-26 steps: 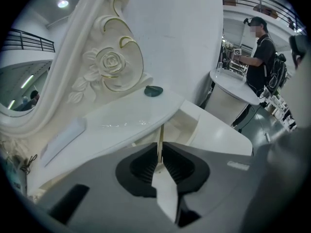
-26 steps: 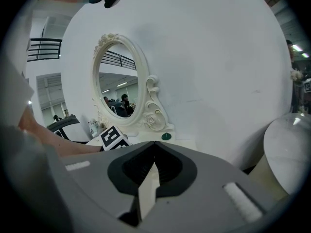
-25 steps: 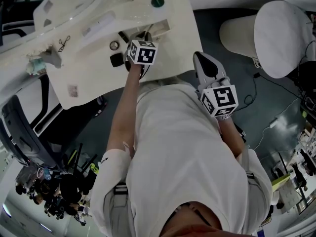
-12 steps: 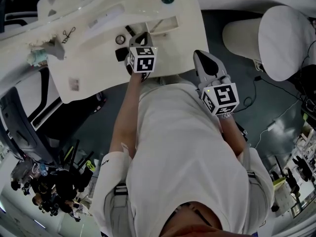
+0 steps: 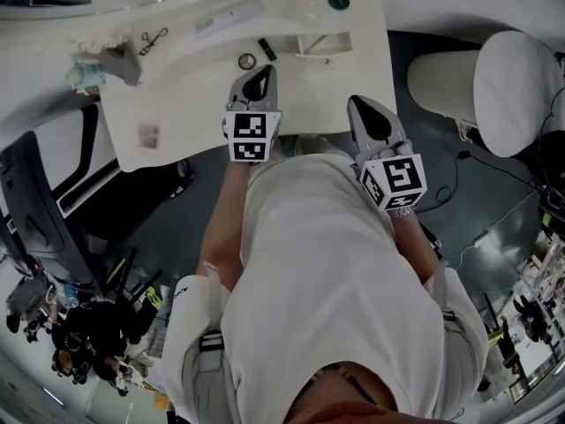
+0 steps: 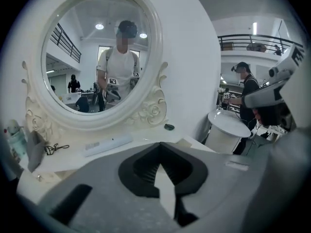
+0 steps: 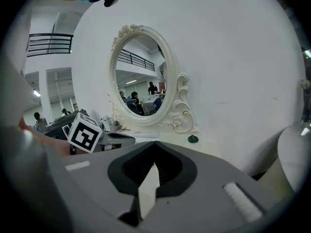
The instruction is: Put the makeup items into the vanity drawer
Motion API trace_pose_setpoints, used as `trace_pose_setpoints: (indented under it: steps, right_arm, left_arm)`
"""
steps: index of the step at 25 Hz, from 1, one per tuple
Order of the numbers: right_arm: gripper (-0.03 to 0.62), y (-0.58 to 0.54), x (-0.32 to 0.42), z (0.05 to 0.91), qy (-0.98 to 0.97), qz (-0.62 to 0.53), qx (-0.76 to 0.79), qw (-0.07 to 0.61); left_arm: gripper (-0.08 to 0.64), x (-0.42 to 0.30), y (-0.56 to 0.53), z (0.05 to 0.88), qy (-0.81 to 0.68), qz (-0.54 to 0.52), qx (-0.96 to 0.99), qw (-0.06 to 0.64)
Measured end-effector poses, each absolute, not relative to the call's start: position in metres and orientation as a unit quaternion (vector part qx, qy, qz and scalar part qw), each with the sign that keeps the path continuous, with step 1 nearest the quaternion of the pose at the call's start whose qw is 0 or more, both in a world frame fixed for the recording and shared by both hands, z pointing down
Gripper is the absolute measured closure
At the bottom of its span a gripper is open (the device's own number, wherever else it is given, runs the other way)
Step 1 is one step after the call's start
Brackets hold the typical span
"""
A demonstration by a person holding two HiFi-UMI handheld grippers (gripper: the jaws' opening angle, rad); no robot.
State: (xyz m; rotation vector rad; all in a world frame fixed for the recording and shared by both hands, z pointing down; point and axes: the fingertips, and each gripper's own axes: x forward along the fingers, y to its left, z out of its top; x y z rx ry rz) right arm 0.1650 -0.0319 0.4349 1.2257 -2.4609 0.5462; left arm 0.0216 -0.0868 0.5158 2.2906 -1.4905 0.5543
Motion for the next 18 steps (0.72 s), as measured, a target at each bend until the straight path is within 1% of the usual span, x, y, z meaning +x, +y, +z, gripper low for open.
trace_pose_setpoints:
  steps: [8, 18]
  right_arm:
    - [0.584, -0.007, 0.103, 0.424, -0.867, 0.183, 0.435, 0.160]
    - [0.584, 0.009, 0.046, 0.407, -0.871, 0.167, 0.440, 0.143]
  left_arm:
    - [0.554, -0.036, -0.030, 0.471, -0.534, 0.132, 0.815, 0.183]
    - [0.555, -0.092, 0.004, 0.411, -0.549, 0.066, 0.822, 0.137]
